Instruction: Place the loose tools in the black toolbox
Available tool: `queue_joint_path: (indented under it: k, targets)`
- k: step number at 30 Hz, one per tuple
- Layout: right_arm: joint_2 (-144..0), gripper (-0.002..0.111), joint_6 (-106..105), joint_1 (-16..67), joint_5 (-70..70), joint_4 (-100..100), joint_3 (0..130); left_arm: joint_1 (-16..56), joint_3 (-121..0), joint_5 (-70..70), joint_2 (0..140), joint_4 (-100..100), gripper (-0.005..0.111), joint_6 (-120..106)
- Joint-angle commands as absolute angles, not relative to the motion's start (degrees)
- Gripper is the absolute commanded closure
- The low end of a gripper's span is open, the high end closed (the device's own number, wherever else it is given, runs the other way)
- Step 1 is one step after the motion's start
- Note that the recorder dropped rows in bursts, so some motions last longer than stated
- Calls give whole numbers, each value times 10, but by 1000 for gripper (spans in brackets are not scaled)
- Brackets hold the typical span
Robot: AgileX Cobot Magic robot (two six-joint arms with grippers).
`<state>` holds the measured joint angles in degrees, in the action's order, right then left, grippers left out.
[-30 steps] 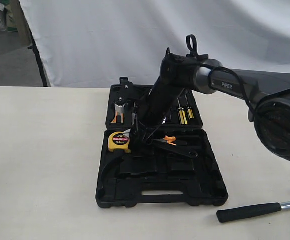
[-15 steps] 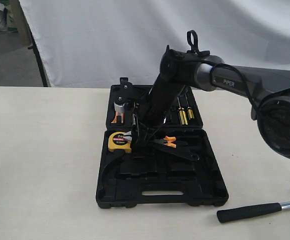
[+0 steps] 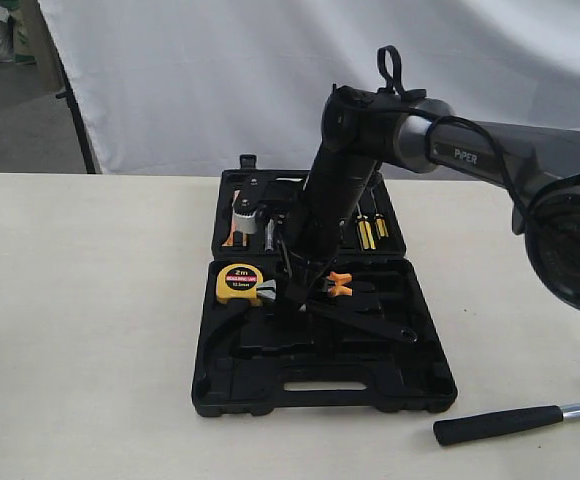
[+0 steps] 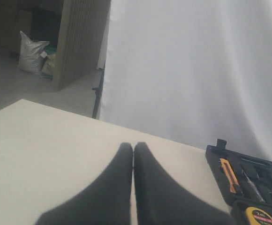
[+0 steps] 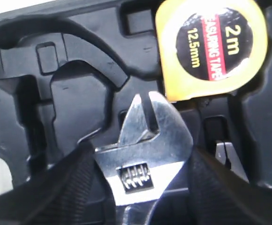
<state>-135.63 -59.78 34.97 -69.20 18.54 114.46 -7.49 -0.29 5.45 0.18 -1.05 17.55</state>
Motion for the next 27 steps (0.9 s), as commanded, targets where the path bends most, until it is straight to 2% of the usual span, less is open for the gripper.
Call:
queue_joint_path:
  k: [1, 27]
  targets:
    - [-1349, 108, -596, 358, -700, 190, 1145, -89, -4, 50, 0, -13, 106, 178]
    - [-1350, 108, -572, 376, -700, 84, 1118, -89, -4, 50, 0, -13, 106, 178]
